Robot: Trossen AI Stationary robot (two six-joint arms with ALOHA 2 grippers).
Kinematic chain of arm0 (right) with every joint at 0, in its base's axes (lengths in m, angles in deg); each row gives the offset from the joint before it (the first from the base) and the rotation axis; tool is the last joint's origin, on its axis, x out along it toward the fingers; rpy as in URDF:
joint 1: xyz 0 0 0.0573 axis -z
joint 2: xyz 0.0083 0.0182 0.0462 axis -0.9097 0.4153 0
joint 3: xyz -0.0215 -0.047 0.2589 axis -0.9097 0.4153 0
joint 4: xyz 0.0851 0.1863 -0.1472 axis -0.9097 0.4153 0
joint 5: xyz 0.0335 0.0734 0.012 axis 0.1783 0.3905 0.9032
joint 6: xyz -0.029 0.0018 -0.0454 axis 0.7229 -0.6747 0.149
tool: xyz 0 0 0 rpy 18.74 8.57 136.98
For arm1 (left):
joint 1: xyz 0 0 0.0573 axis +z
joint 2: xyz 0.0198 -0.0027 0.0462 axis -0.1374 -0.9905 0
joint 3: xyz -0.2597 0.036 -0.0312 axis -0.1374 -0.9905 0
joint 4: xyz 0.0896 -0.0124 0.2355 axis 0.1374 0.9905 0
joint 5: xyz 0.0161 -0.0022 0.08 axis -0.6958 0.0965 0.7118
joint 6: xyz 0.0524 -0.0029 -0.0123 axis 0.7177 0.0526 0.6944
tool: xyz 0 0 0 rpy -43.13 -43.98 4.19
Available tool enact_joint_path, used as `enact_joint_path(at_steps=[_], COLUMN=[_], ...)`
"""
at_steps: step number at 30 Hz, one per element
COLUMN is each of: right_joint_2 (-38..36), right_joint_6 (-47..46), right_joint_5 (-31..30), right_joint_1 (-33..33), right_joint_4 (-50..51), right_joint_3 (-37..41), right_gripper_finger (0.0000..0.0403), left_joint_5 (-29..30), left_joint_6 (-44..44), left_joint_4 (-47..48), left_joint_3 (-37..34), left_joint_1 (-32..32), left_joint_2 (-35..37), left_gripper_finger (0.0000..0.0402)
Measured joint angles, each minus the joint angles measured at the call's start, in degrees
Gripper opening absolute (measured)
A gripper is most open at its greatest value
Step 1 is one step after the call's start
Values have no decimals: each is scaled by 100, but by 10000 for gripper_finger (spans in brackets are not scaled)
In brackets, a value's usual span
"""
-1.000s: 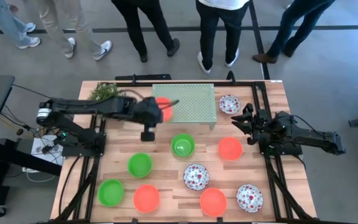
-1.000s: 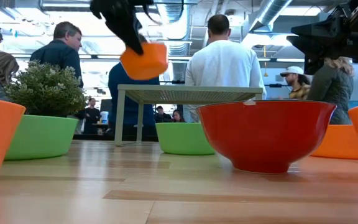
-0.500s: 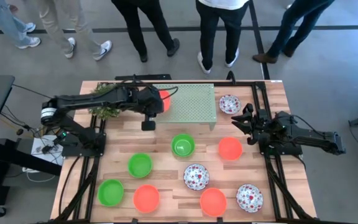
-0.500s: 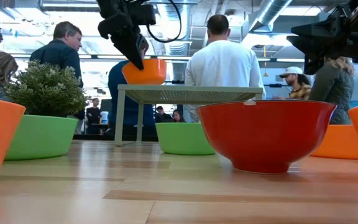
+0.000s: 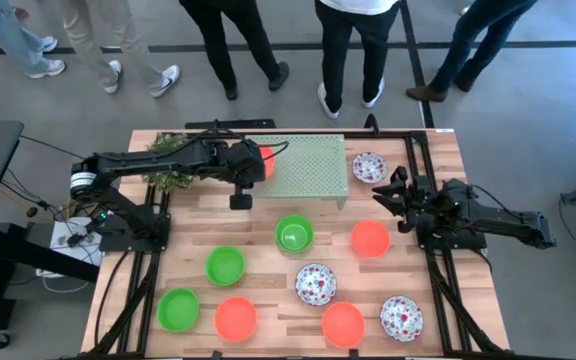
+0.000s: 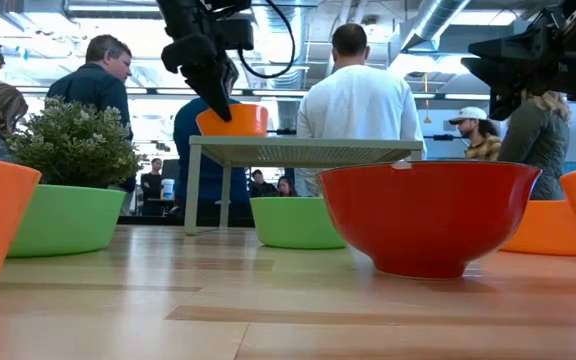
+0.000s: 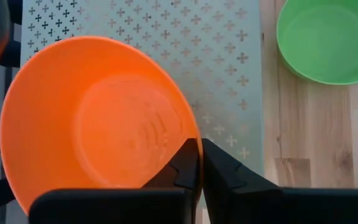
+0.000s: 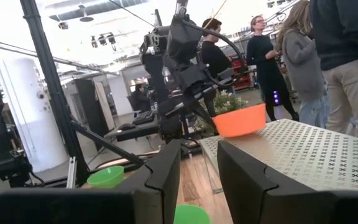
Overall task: Pick & Place Mini bowls
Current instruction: Put the orange bowl on the shelf, then put the left red patterned bowl on the shelf
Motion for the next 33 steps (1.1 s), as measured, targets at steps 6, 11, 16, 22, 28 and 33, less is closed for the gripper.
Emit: enact_joint_path(at_steps=[6,11,16,22,28,33], right_joint_2=[0,0,0,-2,-1,0], right_joint_6=[-33,-48,-46,-46,-46,-193], right_joint_5=[2,1,2,2,2,63], right_joint_1=[0,0,0,0,0,-4], right_joint_4=[27,31,34,38,38,38], right_joint_3=[0,0,0,0,0,0], right_gripper_finger=[103,103,103,103,103,103], left_joint_5=[2,61,542,382,584,511], left_joint_6=[-41,-112,-112,-154,-246,-1206], left_joint_4=[-10,-32,-154,-320,-353,-364], left_joint_3=[0,0,0,-3,-7,-6], left_joint_1=[0,0,0,-193,-697,-1316], left_joint_2=[-33,-31,-31,87,516,1040], left_gripper_finger=[32,52,80,108,126,127])
